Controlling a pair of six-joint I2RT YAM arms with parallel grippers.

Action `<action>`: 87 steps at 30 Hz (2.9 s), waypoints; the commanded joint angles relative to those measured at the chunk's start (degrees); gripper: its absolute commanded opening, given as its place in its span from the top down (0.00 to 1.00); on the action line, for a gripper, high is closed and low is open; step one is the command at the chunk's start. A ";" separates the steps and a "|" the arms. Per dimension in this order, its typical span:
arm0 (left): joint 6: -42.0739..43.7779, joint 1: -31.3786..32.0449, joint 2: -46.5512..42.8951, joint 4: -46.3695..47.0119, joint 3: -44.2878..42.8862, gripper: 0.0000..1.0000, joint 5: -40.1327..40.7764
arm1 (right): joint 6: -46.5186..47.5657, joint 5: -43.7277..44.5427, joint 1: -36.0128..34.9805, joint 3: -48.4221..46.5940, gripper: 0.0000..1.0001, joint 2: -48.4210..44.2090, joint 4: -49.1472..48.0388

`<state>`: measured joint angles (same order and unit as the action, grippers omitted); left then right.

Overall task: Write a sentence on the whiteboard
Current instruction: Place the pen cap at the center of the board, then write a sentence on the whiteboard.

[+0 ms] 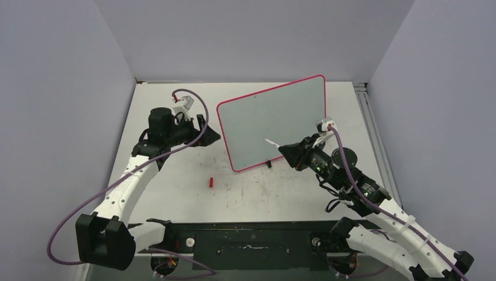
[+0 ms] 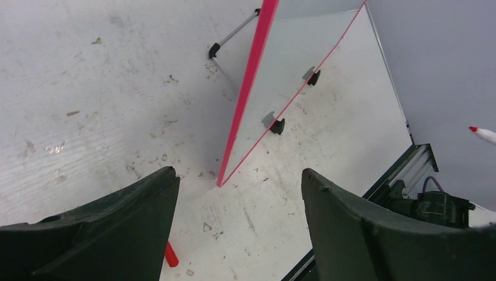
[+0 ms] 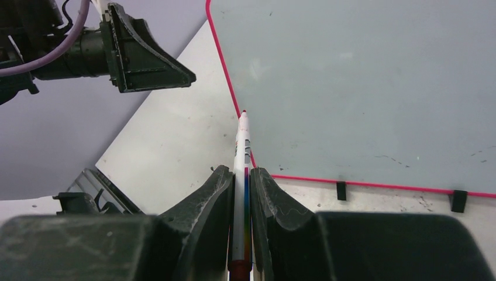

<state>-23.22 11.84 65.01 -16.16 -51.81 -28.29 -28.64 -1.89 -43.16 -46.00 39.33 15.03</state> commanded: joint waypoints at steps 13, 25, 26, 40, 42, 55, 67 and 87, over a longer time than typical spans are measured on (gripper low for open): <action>2.69 -0.86 9.18 12.68 -7.98 0.41 -10.58 | -3.78 -8.99 3.43 2.10 0.95 12.58 -28.13; -0.18 -0.89 13.93 18.60 -7.86 0.61 -12.27 | -3.14 -10.67 5.50 0.82 0.95 21.90 -38.57; -0.35 -0.85 14.18 18.85 -7.69 0.63 -12.61 | -3.01 -10.23 5.35 0.82 0.95 22.45 -39.23; -1.65 -0.84 15.51 22.31 -5.87 0.79 -14.21 | 3.06 0.43 -1.53 -2.43 0.95 29.16 -43.22; -1.74 -0.70 15.67 22.36 -5.93 0.81 -14.31 | 3.64 1.35 -2.22 -2.82 0.95 30.14 -44.05; -0.43 -0.24 15.32 21.73 -5.51 0.89 -13.64 | 4.65 4.86 -3.71 -3.35 0.95 33.81 -49.14; 0.26 -0.13 15.36 21.48 -5.58 0.95 -13.40 | 5.42 5.36 -4.28 -4.62 0.95 36.30 -50.76; 3.05 0.24 14.87 20.83 -5.08 1.00 -13.15 | 6.46 7.15 -4.65 -5.24 0.95 38.67 -52.63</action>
<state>-20.88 11.46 80.51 2.96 -56.93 -40.80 -23.00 4.34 -47.35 -48.58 77.43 -33.76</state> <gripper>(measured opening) 0.093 0.160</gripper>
